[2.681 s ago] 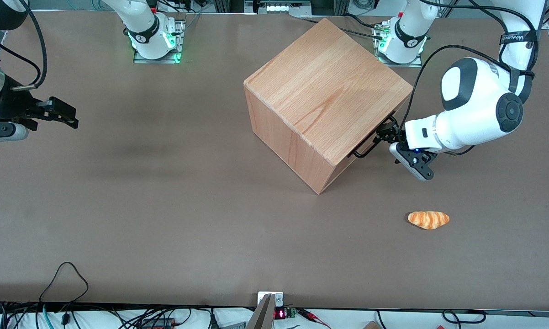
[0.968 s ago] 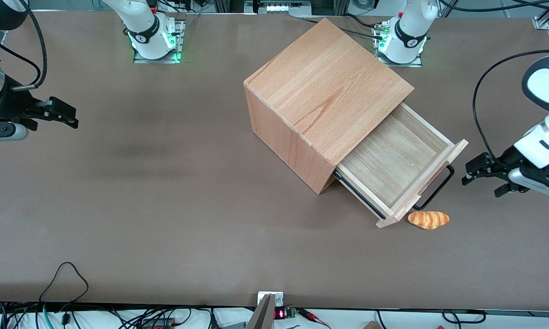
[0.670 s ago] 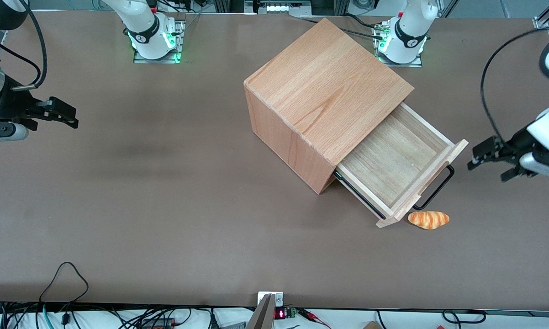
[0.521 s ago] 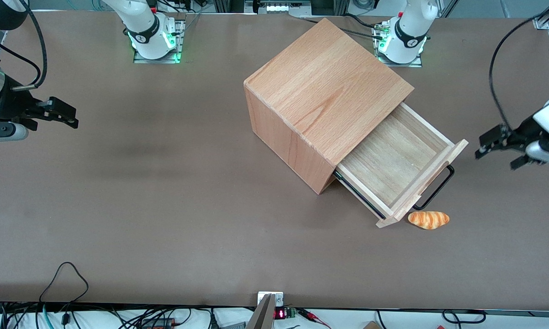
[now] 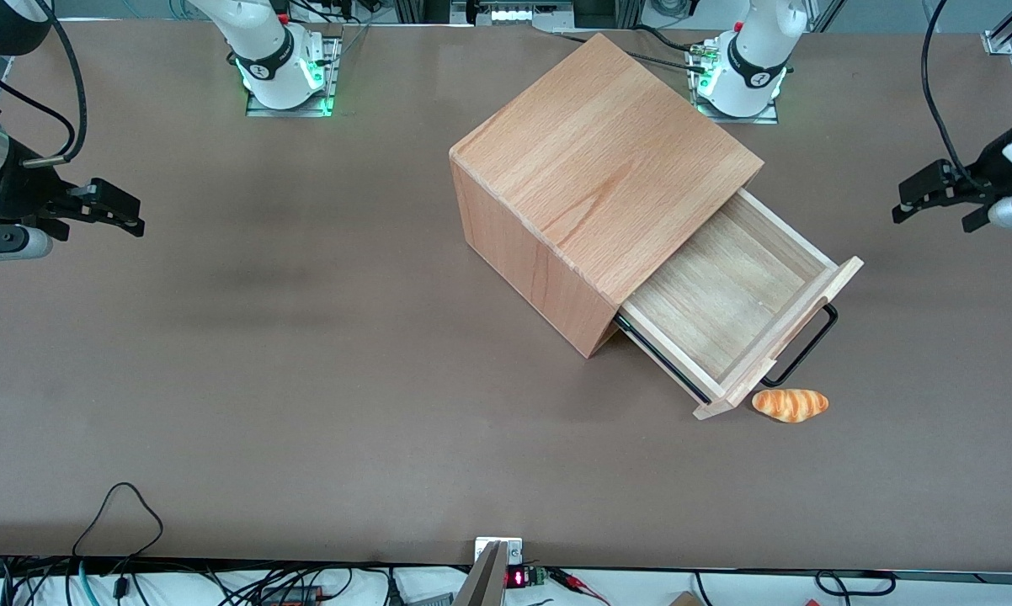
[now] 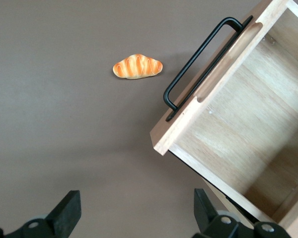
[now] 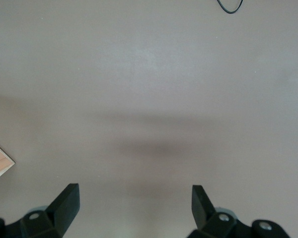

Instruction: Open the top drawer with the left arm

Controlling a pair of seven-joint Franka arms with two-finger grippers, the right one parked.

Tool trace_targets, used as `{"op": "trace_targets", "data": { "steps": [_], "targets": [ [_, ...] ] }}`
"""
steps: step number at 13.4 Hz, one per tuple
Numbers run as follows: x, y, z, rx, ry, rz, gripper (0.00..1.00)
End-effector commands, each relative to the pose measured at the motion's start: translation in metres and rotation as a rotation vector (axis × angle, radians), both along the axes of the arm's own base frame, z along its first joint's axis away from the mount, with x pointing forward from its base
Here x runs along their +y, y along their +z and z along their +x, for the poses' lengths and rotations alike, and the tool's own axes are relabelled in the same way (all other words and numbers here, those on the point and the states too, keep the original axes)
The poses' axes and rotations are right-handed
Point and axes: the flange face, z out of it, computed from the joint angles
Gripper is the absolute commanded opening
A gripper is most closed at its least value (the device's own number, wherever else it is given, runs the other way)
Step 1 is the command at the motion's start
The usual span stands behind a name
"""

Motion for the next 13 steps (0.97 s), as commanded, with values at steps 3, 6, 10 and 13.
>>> {"op": "trace_targets", "data": {
  "steps": [3,6,10,13],
  "targets": [
    [0.0023,0.0148,-0.0159,0.018,0.036,0.064,1.0],
    [0.0034,0.0151,-0.0191,0.037,0.055,0.073,1.0],
    [0.0049,0.019,-0.0185,0.026,0.062,0.062,1.0],
    [0.005,0.0188,-0.0187,0.028,0.062,0.064,1.0]
  ]
}}
